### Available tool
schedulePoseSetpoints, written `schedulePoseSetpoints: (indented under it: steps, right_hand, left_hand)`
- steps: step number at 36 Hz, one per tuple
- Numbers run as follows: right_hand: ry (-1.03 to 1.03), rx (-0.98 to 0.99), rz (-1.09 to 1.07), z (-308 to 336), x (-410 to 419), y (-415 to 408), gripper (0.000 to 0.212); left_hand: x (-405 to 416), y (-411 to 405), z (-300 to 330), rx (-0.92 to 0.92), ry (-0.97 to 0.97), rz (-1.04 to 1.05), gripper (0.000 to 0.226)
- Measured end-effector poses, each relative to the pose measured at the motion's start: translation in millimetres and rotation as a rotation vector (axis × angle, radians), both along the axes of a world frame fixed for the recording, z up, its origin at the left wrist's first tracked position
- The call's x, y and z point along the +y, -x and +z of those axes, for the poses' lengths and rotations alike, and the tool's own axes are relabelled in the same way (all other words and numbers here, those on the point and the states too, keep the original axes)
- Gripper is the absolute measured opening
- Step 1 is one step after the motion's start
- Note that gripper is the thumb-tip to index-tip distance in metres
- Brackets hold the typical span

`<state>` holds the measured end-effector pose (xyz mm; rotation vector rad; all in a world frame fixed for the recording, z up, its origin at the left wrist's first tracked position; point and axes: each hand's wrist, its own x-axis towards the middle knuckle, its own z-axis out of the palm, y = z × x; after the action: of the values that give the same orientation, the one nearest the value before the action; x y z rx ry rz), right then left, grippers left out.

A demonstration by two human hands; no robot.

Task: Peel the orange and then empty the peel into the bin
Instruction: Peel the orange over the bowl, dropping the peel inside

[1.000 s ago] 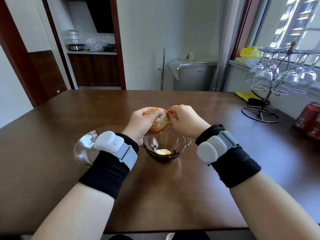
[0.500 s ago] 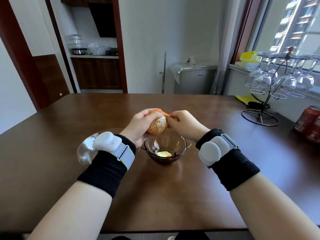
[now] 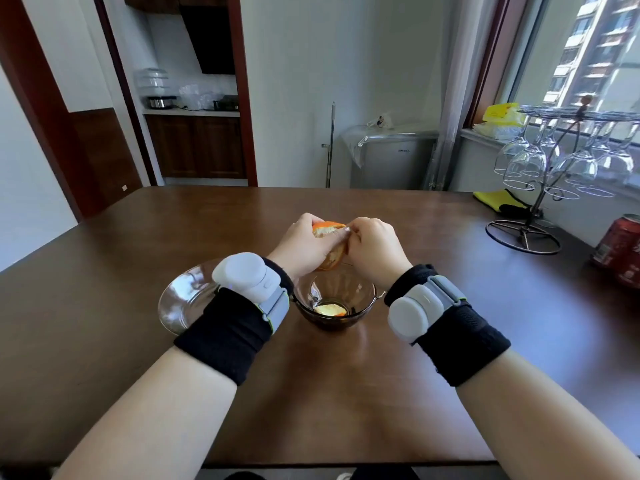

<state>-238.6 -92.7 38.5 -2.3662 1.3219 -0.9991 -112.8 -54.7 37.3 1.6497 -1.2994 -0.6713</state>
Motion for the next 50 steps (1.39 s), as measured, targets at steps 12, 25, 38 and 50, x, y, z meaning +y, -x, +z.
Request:
schedulePoseSetpoints:
  steps: [12,25,38,50]
  right_hand:
    - [0.099,0.147,0.238,14,-7,14,0.018]
    - [-0.243,-0.147,0.344,6,-4,17,0.027]
    - [-0.207,-0.311,0.215,-12,10,-6,0.026]
    - [-0.042,-0.168,0.148,-8,12,-4,0.026]
  left_hand:
    - [11,-20,2,0.415,-0.063,-0.265,0.017]
    - [12,-27,3,0.532,-0.133,-0.109,0.053]
    - [11,-9,-1,0.696,-0.004,0.116,0.036]
    - [5,-21,-8,0.379,0.151,0.195,0.075]
